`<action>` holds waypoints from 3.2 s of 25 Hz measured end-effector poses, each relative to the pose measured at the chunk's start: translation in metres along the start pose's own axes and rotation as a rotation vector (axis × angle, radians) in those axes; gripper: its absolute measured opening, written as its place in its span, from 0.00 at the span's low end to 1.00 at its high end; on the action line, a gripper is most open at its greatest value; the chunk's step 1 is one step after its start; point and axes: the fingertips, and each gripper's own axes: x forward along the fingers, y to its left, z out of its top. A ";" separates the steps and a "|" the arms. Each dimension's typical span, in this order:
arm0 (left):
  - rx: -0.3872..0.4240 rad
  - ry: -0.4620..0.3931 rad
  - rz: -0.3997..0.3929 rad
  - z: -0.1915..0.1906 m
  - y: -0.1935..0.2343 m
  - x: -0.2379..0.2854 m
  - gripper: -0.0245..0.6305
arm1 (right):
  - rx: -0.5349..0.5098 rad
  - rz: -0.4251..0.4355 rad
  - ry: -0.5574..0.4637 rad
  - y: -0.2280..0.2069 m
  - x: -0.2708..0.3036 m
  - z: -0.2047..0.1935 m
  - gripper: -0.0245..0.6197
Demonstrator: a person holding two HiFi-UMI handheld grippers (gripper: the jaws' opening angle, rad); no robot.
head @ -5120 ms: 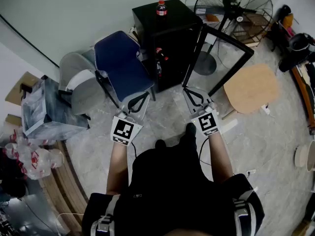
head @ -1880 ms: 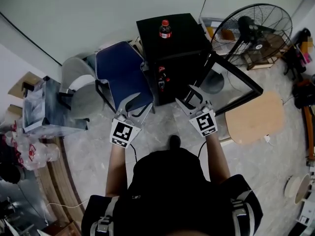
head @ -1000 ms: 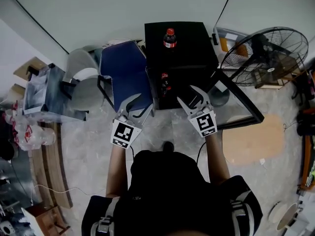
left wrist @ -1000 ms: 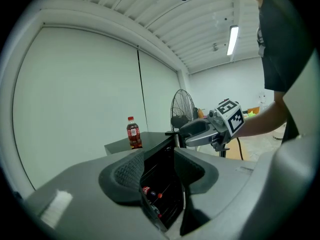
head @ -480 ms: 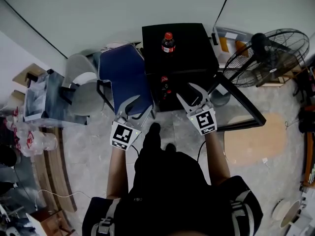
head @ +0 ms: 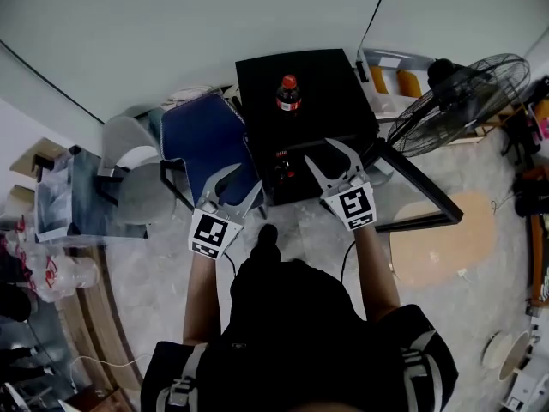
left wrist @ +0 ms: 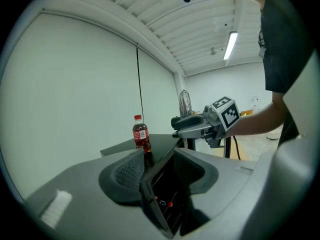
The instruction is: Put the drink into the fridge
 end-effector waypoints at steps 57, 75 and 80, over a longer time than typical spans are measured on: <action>0.011 -0.030 -0.206 -0.016 0.118 0.088 0.32 | 0.200 -0.071 -0.051 -0.064 0.130 0.054 0.24; 0.038 -0.037 -0.206 0.002 0.085 0.076 0.31 | 0.188 -0.124 -0.091 -0.073 0.077 0.064 0.24; 0.040 -0.041 -0.200 0.008 0.065 0.073 0.31 | 0.188 -0.120 -0.095 -0.072 0.056 0.063 0.24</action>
